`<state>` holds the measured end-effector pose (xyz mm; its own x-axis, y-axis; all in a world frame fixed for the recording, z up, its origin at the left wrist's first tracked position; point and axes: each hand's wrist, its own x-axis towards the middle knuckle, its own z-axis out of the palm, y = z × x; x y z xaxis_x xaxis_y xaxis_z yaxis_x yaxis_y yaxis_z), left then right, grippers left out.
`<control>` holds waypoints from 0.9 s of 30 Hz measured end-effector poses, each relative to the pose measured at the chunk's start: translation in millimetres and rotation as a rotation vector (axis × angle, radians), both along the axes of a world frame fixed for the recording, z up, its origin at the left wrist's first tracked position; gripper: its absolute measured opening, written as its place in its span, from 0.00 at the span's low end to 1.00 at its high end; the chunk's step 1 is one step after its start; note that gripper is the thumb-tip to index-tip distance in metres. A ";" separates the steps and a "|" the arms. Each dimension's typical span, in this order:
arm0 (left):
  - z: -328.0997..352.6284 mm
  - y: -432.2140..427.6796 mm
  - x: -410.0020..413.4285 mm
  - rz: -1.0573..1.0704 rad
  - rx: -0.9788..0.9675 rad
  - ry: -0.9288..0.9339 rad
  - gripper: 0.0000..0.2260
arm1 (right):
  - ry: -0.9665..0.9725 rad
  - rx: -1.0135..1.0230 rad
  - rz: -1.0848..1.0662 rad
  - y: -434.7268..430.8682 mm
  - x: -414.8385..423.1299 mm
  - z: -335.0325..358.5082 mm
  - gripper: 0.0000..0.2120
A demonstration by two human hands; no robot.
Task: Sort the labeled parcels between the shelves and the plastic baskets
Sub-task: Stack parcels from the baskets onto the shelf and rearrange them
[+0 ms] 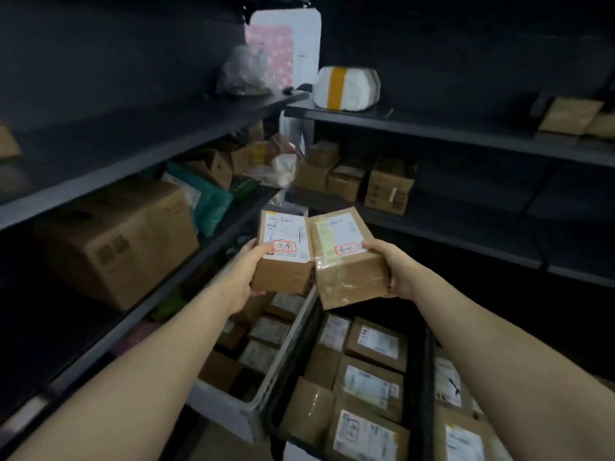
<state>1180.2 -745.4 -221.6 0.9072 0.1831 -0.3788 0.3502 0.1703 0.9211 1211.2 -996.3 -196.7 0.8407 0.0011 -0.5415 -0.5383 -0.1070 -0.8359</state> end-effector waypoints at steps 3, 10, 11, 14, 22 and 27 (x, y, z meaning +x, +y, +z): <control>-31.5 -10.4 19.9 0.042 -0.002 0.042 0.22 | 0.000 -0.009 -0.030 -15.2 13.0 -20.0 0.08; -97.2 36.6 52.7 0.291 0.003 0.171 0.28 | 0.013 -0.016 -0.063 -10.8 49.3 -80.1 0.08; -108.0 46.4 59.0 0.307 0.022 0.186 0.29 | 0.013 -0.016 -0.058 -4.9 56.4 -88.0 0.11; -140.4 73.8 78.7 0.326 0.024 0.234 0.32 | 0.028 -0.002 -0.058 22.8 81.4 -111.6 0.24; -255.5 128.9 103.9 0.309 -0.095 0.560 0.38 | 0.067 0.040 -0.064 124.8 143.0 -163.7 0.17; -310.4 140.4 105.5 0.373 -0.136 0.702 0.30 | 0.108 0.059 -0.058 161.8 169.7 -197.7 0.19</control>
<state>1285.7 -605.0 -532.0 0.3378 0.3384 -0.8783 0.7374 0.4847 0.4704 1380.9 -834.4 -394.5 0.7772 -0.0116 -0.6292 -0.6292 -0.0257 -0.7768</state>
